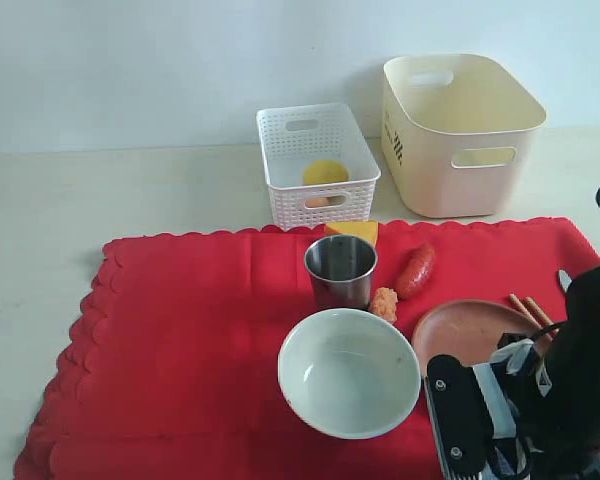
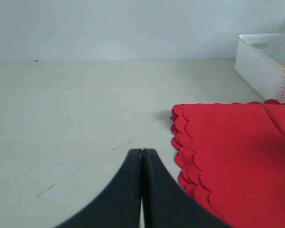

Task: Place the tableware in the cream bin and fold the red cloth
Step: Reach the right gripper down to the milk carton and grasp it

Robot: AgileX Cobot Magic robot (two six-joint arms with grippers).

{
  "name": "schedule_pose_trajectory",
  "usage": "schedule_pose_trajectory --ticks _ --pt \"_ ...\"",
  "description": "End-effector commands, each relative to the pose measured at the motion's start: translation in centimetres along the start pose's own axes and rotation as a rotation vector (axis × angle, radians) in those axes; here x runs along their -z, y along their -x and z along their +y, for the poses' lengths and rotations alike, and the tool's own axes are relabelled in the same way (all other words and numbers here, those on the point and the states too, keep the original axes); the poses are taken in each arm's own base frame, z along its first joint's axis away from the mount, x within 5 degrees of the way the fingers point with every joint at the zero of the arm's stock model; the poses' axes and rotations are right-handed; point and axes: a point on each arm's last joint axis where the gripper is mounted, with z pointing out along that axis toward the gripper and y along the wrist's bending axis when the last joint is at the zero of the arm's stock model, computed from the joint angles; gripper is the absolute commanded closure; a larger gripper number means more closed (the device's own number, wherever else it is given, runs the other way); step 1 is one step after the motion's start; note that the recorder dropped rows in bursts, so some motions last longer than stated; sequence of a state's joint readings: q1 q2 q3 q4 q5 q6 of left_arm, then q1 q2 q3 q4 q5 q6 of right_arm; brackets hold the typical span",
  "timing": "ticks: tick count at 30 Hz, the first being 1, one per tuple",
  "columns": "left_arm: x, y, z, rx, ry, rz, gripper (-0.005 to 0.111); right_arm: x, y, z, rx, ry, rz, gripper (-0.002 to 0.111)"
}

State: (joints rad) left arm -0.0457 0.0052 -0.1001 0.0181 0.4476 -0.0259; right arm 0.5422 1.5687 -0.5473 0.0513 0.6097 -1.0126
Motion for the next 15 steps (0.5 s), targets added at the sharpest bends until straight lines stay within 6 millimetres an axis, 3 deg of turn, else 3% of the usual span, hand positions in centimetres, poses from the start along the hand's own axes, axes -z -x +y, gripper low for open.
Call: schedule_pose_trajectory --ticks 1,15 --pt "0.0 0.1 0.0 0.004 -0.001 -0.017 0.107 1.5 0.2 0.0 -0.064 0.002 -0.005 0.108" --pt "0.0 0.1 0.0 0.004 -0.001 -0.017 0.107 9.9 1.2 -1.1 -0.362 -0.301 -0.309 0.108"
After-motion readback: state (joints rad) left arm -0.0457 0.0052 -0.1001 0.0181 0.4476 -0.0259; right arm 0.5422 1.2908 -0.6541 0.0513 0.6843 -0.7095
